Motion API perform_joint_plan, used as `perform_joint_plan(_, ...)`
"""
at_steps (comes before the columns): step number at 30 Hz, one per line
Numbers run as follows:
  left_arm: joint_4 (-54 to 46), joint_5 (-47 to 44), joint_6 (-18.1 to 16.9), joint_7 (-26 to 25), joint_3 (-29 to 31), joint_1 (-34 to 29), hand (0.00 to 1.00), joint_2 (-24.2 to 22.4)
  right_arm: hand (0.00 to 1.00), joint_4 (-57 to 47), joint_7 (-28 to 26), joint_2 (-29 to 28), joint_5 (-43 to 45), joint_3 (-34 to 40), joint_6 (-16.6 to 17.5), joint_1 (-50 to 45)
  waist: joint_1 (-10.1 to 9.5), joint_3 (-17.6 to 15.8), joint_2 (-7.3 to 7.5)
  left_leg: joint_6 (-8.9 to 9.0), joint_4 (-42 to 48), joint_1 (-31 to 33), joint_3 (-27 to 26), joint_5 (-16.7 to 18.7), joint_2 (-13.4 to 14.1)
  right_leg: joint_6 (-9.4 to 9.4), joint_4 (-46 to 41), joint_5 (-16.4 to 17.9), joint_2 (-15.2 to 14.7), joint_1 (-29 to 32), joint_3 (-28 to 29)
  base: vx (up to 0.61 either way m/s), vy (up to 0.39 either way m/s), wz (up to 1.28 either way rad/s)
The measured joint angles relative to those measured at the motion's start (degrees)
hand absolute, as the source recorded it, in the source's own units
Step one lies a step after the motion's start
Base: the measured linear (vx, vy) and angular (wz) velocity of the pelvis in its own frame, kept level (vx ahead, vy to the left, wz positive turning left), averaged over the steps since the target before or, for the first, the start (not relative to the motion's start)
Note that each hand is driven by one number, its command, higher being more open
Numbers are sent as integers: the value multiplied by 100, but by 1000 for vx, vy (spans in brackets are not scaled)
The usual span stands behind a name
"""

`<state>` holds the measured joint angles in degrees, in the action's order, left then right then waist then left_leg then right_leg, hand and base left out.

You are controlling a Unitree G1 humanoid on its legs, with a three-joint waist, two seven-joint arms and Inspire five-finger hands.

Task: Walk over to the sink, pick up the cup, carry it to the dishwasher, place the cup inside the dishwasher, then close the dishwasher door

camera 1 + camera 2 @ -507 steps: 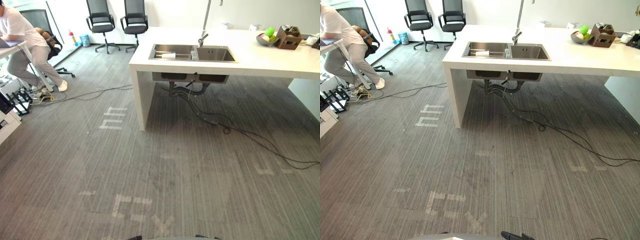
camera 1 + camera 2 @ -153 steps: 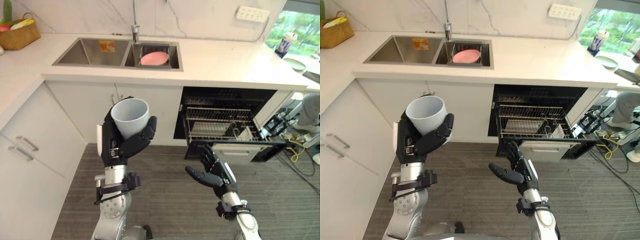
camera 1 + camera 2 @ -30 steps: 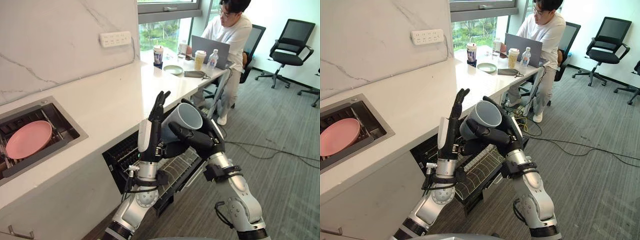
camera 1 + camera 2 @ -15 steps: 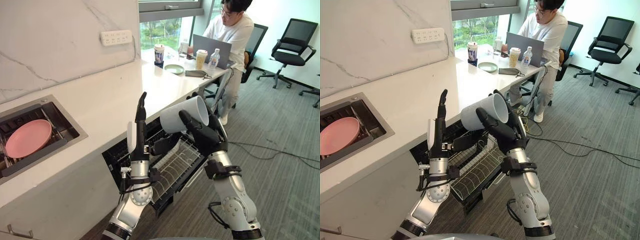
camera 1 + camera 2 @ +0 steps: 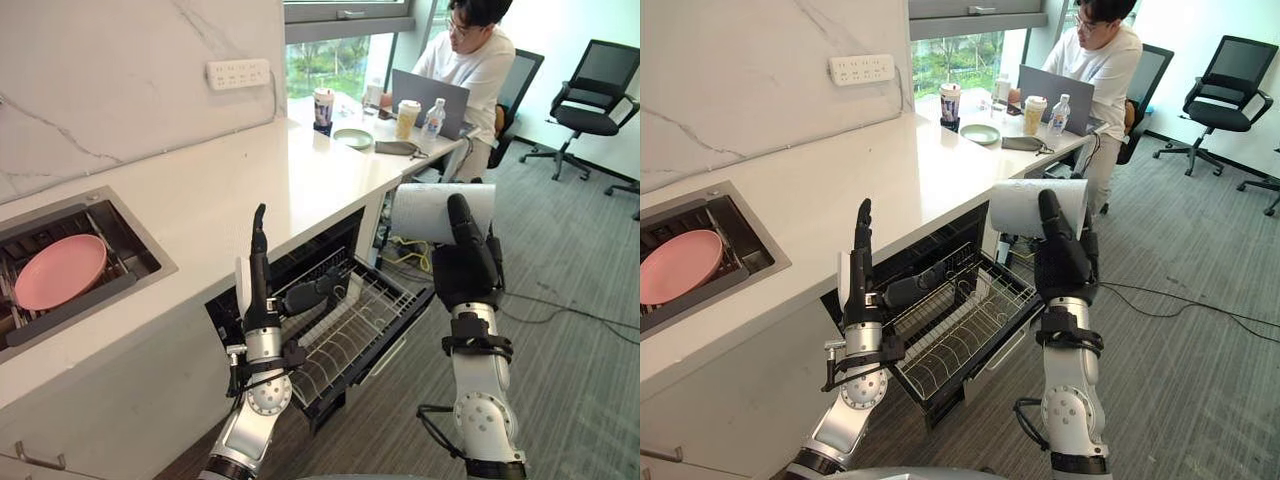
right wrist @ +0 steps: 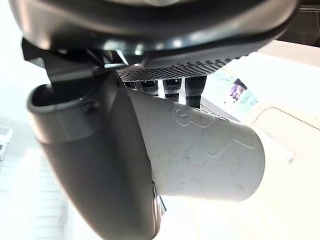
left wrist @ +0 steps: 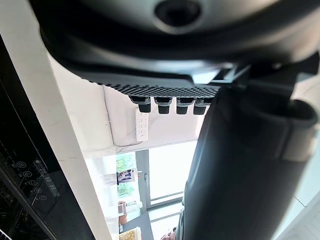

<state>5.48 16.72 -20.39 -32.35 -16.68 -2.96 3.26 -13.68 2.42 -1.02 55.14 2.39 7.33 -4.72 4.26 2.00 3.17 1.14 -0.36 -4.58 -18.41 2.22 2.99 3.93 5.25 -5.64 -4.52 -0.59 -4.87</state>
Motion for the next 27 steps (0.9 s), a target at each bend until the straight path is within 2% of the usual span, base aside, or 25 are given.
perform_joint_plan(6, 271, -687, 27, 708, 146, -145, 100, 3, 0, 350, -2, -2, -38, 14, -82, -57, -17, -4, 5, 13, -9, 1, 63, -23, 10, -19, 1, 16, 4, -27, -69, -33, -31, 6)
perform_joint_plan(10, 1067, -1596, 469, 1159, 513, -376, 100, -9, 0, 641, -44, 3, -187, 175, -306, -250, -21, -39, 50, 16, 1, 58, 139, -37, 12, -28, 1, 26, -6, -19, -148, -25, -22, 9)
perform_joint_plan(14, 1778, -2058, 948, 1227, 923, -638, 100, 10, 0, 1026, -104, 46, -438, 366, -437, -314, -45, -163, 148, 6, 18, 250, 282, -82, 5, -33, 1, 29, -47, 92, -288, -30, -22, 20)
perform_joint_plan(16, 1990, -2252, 1219, 1140, 1114, -776, 100, 59, 0, 1307, -123, 226, -764, 433, -499, -308, -174, -366, 212, 3, 15, 318, 406, -115, 0, -37, 1, 35, -60, 93, -419, -14, -22, 29)
perform_joint_plan(19, 1992, -2375, 1394, 984, 1428, -888, 100, 76, 0, 1733, -130, 432, -1143, 454, -640, -223, -384, -520, 279, 8, 16, 484, 580, -164, 1, -42, 0, 40, -61, 168, -579, -14, -30, 30)
perform_joint_plan(22, 1992, -2384, 1439, 832, 1645, -893, 100, 99, 0, 2039, -147, 593, -1409, 447, -781, -38, -522, -658, 303, 7, 15, 637, 764, -220, -7, -42, -1, 38, -67, 223, -775, -20, -30, 35)
perform_joint_plan(27, 1969, -2372, 1617, 869, 1890, -900, 100, 244, 0, 2839, -156, 1032, -1934, 407, -926, 813, -823, -1042, 447, 6, 29, 966, 1050, -337, -28, -53, -5, 9, -77, 371, -1038, -30, -16, 28)
